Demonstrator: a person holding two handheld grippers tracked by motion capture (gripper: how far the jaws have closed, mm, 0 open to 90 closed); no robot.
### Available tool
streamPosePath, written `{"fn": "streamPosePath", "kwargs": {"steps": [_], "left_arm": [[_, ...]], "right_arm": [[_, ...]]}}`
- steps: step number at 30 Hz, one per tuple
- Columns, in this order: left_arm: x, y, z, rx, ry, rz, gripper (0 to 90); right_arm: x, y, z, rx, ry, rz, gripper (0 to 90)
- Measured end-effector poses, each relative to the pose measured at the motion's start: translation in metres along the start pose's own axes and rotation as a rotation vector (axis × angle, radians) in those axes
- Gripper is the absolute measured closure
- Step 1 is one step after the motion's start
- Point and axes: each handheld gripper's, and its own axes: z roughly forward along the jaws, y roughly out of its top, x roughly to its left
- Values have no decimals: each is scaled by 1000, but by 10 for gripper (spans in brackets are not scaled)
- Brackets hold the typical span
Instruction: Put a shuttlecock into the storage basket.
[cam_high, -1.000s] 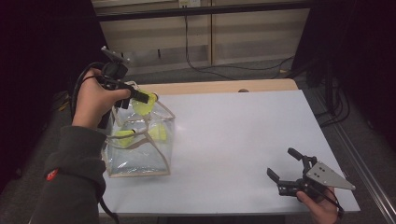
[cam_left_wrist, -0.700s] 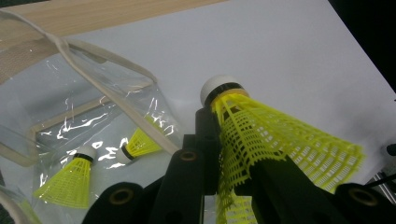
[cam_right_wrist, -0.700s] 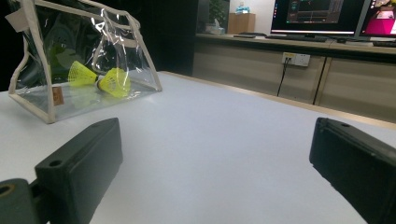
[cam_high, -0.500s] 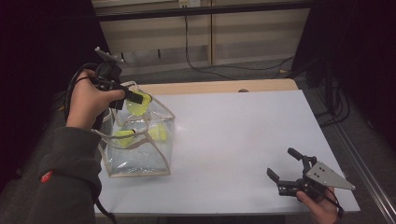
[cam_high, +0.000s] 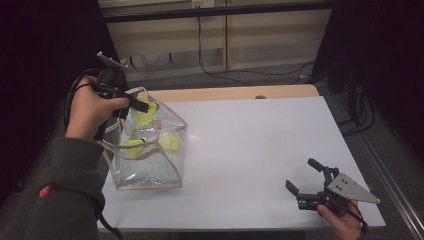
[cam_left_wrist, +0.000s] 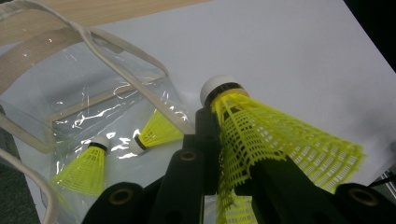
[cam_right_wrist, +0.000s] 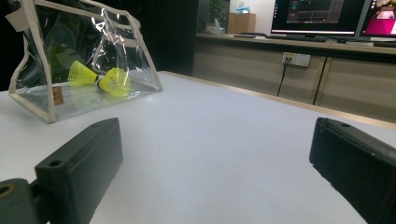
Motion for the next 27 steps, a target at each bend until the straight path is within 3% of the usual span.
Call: {"fn": "streamPosePath", "kwargs": {"steps": [27], "left_arm": [[11, -7, -7, -2, 25, -22, 848]], "right_arm": [[0, 0, 1, -1, 1, 3, 23]]}}
